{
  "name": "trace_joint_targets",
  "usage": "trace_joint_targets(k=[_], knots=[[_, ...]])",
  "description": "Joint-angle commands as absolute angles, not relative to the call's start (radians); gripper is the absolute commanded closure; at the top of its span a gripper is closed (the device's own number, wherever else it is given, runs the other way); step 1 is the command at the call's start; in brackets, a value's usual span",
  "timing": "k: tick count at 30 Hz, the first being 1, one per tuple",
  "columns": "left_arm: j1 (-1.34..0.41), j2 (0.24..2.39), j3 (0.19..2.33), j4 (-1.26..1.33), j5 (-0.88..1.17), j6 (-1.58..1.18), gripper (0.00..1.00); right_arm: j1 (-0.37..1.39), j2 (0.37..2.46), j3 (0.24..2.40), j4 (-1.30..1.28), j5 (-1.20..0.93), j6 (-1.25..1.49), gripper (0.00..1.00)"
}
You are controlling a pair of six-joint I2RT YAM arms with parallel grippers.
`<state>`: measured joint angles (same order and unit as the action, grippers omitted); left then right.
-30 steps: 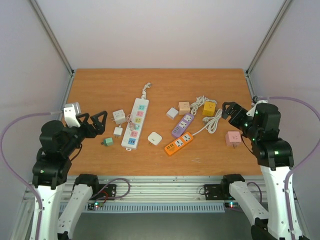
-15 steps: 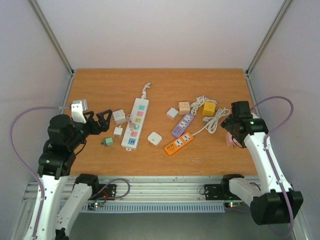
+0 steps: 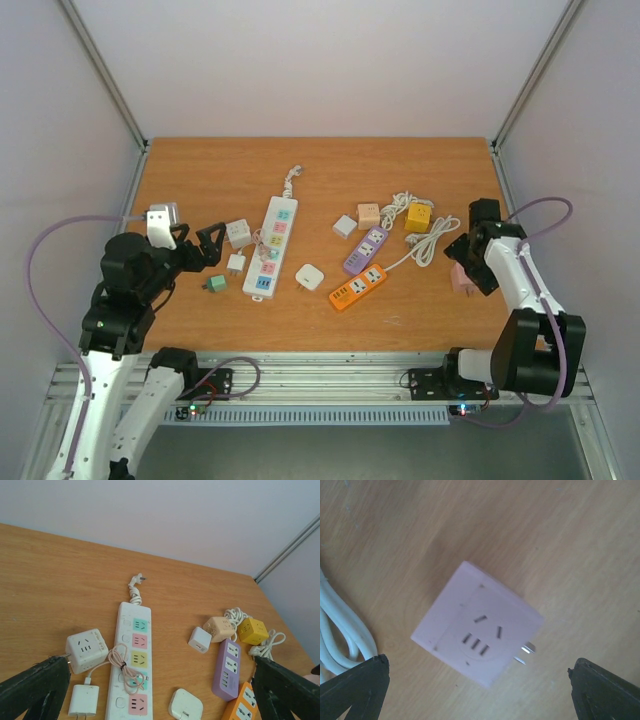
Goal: Insert the plug
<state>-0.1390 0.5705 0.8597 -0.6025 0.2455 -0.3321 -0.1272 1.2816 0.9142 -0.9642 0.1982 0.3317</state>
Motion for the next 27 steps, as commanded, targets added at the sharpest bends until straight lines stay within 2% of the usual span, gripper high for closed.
trace_joint_targets(k=[1,10,16,27], knots=[[-0.149,0.570,0.844,-0.524,0.235,-0.319,0.01,-0.139,1.355,0.926,-0.873,0.145,0.287,0.02],[-0.156,0.580,0.842,-0.526,0.205,-0.316,0.01,-0.140,1.507,0.954,-0.871,0.236,0.291,0.02],[-0.156,0.613,0.852,-0.526,0.196,-0.321,0.01,-0.140,1.544,0.966,-0.866,0.249,0.247,0.07],[-0.156,0.645,0.854,-0.519,0.220,-0.328,0.01,-0.138,1.525,0.964,-0.795,0.091,0.157,0.34]])
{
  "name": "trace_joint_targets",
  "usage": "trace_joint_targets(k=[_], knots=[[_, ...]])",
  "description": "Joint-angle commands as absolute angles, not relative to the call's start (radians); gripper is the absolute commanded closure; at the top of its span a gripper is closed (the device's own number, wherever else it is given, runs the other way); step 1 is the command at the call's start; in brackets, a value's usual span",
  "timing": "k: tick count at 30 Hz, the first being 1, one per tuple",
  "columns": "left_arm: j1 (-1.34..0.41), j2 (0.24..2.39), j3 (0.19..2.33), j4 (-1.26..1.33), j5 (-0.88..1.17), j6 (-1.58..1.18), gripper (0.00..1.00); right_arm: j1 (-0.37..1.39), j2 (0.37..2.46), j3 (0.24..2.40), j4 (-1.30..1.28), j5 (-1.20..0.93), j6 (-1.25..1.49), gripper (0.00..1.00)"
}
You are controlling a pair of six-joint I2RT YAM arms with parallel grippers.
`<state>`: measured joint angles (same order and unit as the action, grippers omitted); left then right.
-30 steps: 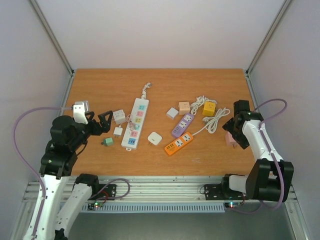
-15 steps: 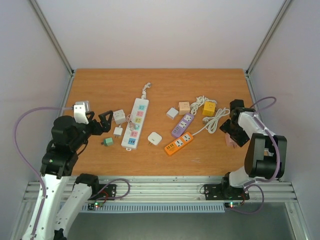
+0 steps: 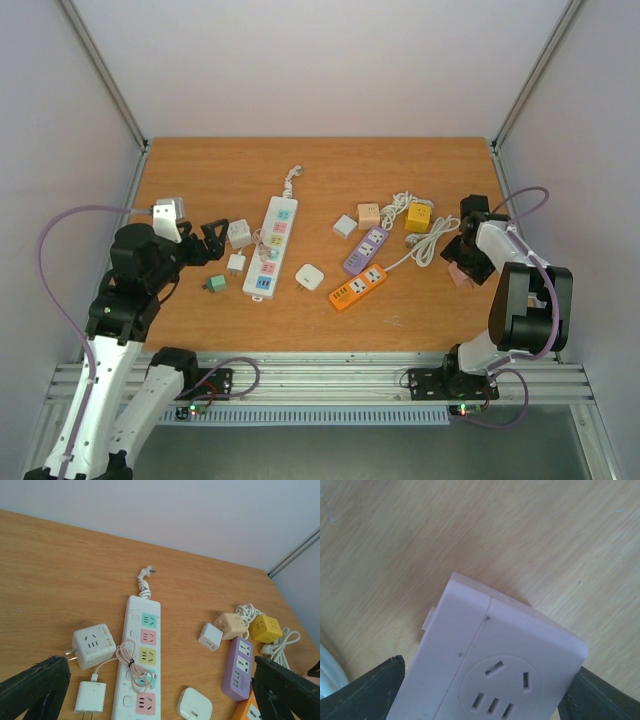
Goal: Insert the plug
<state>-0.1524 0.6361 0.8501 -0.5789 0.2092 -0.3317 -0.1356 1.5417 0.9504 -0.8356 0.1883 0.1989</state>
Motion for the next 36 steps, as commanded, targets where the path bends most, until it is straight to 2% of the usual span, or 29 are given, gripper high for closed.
trace_joint_targets(k=[1,8,12,17,24,29,36], knots=[[-0.156,0.647,0.853,-0.516,0.229,-0.329,0.01,-0.137,1.517,0.964,-0.791,0.068,0.151,0.36],[-0.156,0.681,0.854,-0.489,0.312,-0.352,0.01,-0.072,1.417,0.963,-0.760,-0.121,0.123,0.39],[-0.160,0.706,0.843,-0.452,0.446,-0.377,0.01,-0.003,1.370,0.980,-0.748,-0.220,0.151,0.39],[-0.203,0.730,0.768,-0.319,0.537,-0.545,0.01,0.151,1.325,1.014,-0.696,-0.300,0.203,0.39],[-0.291,0.787,0.758,-0.260,0.533,-0.618,0.01,0.335,1.246,1.026,-0.506,-0.446,0.245,0.38],[-0.322,0.840,0.728,-0.070,0.588,-0.705,0.01,0.401,1.218,1.023,-0.305,-0.558,0.323,0.37],[-0.329,0.926,0.772,0.060,0.612,-1.096,0.01,0.500,1.238,1.048,-0.051,-0.644,0.391,0.36]])
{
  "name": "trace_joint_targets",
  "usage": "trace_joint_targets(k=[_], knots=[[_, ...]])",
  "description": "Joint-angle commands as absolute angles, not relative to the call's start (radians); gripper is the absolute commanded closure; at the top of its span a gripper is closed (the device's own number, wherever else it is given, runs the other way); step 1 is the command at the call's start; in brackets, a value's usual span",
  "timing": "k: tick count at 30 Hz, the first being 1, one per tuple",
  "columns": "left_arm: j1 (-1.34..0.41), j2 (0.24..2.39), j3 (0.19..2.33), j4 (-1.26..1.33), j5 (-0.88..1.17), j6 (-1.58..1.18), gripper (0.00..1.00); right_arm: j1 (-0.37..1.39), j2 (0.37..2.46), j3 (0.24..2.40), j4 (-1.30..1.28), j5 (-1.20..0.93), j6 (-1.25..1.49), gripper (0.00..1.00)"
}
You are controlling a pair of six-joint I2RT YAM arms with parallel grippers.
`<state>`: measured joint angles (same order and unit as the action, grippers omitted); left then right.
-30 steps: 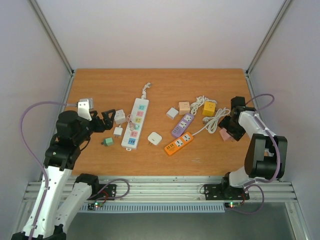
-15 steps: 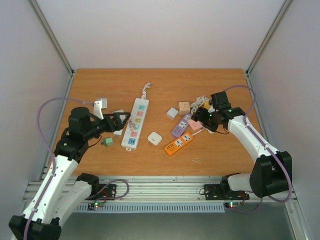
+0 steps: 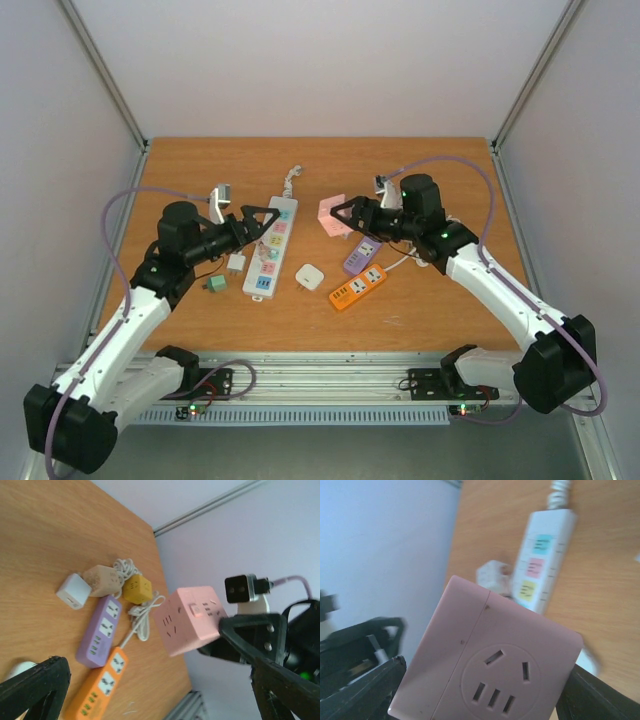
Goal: Insert the plug
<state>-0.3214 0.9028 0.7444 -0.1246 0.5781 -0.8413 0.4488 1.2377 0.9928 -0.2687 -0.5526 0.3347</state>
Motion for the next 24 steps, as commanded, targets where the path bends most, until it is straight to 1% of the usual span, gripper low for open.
trace_joint_targets(k=[1,4,7,9,12,14,19,24], knots=[[-0.330,0.926,0.767,0.082,0.601,-1.158,0.01,0.513,1.248,1.056,-0.037,-0.654,0.392,0.37],[-0.331,0.918,0.741,0.143,0.585,-1.307,0.01,0.540,1.278,1.087,-0.006,-0.673,0.418,0.36],[-0.333,0.913,0.704,0.291,0.576,-1.477,0.01,0.554,1.322,1.140,0.021,-0.697,0.458,0.37],[-0.333,0.922,0.718,0.345,0.587,-1.565,0.01,0.576,1.338,1.165,0.055,-0.680,0.466,0.37],[-0.333,0.948,0.787,0.285,0.628,-1.586,0.01,0.601,1.362,1.204,0.078,-0.659,0.483,0.37],[-0.334,0.959,0.800,0.290,0.639,-1.587,0.01,0.616,1.374,1.213,0.109,-0.648,0.502,0.37],[-0.335,0.988,0.783,0.354,0.651,-1.633,0.01,0.656,1.417,1.231,0.165,-0.631,0.531,0.37],[-0.334,0.994,0.746,0.395,0.629,-1.683,0.04,0.667,1.434,1.227,0.216,-0.621,0.583,0.36]])
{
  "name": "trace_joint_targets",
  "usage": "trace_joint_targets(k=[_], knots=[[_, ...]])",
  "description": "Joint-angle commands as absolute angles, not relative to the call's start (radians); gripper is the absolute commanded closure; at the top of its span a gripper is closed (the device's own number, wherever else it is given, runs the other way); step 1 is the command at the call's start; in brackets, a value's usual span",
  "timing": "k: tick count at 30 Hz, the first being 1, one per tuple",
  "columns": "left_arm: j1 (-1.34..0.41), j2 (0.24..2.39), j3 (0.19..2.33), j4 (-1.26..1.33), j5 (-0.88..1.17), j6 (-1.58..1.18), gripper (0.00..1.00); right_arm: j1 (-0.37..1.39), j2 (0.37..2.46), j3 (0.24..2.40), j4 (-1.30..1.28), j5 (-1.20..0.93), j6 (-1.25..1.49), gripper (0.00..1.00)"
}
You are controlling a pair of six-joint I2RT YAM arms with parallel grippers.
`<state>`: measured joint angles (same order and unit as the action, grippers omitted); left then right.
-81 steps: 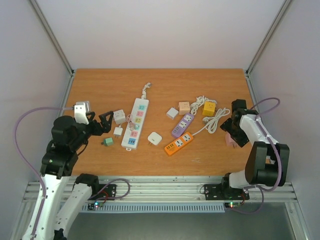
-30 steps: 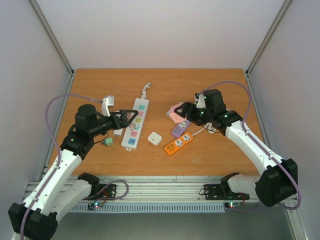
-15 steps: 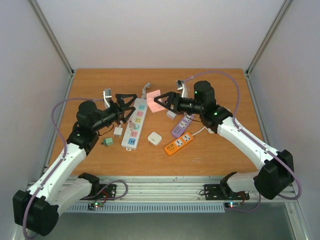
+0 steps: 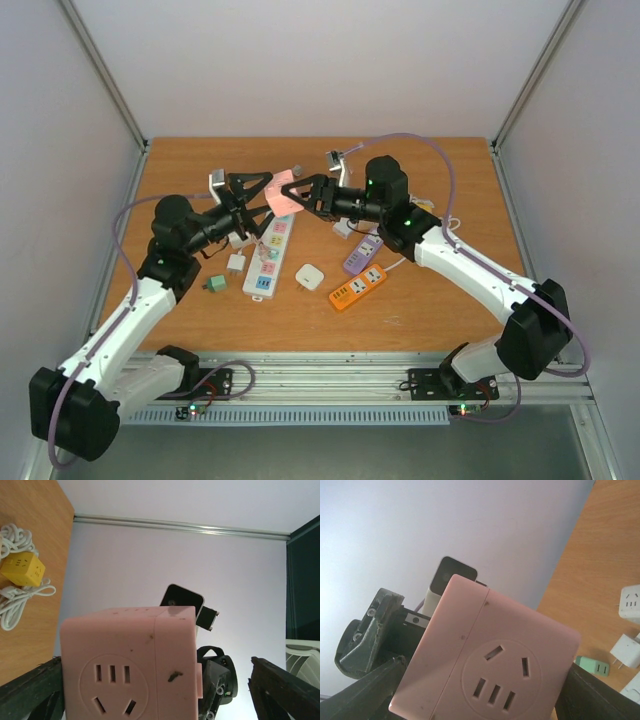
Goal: Insert the plug
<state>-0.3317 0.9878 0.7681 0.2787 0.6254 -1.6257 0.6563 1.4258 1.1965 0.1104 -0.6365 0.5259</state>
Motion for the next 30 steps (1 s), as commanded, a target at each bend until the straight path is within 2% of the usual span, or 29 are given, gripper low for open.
trace_joint_targets(k=[1,9,13,15,22,30], knots=[[-0.335,1.000,0.748,0.396,0.636,-1.688,0.06,0.668,1.438,1.227,0.220,-0.621,0.587,0.36],[-0.334,1.046,0.762,0.439,0.661,-1.687,0.41,0.669,1.438,1.201,0.218,-0.621,0.577,0.34],[-0.334,1.058,0.778,0.418,0.672,-1.626,0.50,0.669,1.400,1.201,0.110,-0.596,0.455,0.08],[-0.334,1.063,0.796,0.378,0.695,-1.559,0.52,0.667,1.366,1.201,0.037,-0.547,0.347,0.02],[-0.333,1.056,0.846,0.107,0.809,-1.228,0.53,0.667,1.302,1.285,-0.362,-0.424,-0.201,0.01],[-0.333,1.053,0.902,-0.187,0.889,-0.948,0.54,0.670,1.276,1.244,-0.419,-0.609,-0.620,0.02]])
